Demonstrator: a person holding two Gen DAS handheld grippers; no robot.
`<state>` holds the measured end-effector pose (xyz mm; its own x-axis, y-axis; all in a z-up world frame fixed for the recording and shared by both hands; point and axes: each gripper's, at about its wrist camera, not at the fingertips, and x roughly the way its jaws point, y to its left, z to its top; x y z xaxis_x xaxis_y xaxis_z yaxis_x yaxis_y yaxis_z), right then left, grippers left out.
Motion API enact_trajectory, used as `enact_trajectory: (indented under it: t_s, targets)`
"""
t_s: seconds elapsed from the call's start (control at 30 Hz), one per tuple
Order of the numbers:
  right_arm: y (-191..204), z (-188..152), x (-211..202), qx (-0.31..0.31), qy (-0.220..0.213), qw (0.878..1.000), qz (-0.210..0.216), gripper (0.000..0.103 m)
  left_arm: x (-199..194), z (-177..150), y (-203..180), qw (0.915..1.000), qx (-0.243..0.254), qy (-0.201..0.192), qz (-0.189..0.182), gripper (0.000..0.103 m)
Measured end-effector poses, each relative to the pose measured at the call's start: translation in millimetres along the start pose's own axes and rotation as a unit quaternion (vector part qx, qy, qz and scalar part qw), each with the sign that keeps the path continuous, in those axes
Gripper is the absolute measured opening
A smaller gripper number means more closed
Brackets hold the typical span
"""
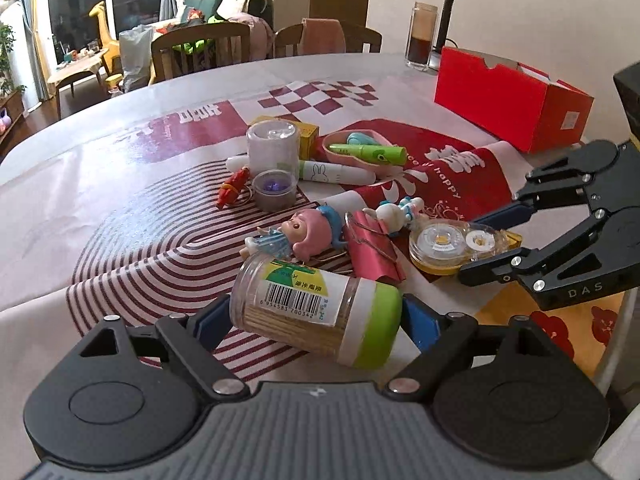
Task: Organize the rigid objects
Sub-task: 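Grasp the green-capped toothpick jar with left tool while right tool grasps the correction-tape dispenser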
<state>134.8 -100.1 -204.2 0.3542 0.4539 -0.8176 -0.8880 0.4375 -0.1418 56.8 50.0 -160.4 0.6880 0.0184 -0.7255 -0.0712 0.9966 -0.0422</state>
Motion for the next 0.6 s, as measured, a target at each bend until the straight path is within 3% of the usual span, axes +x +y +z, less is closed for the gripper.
enact_trajectory:
  t_s: [0.47,0.5,0.57,0.6]
  targets:
    - [-22,0,-48,0.084,-0.038,0.995,-0.034,0.040,-31,34,-24,0.9994,-0.003,-0.031,0.014,0.089]
    - [-26,2,-53,0.089,-0.042,0.994,-0.041,0.034,-31,38,-26,0.9993,-0.004,-0.034,0.013,0.089]
    - [-35,6,-61,0.103,-0.047,0.992,-0.056,0.005,-33,48,-31,0.9991,-0.005,-0.041,0.008,0.089]
    - [-41,7,-63,0.112,-0.047,0.991,-0.063,0.005,-34,53,-34,0.9990,-0.005,-0.045,0.007,0.089]
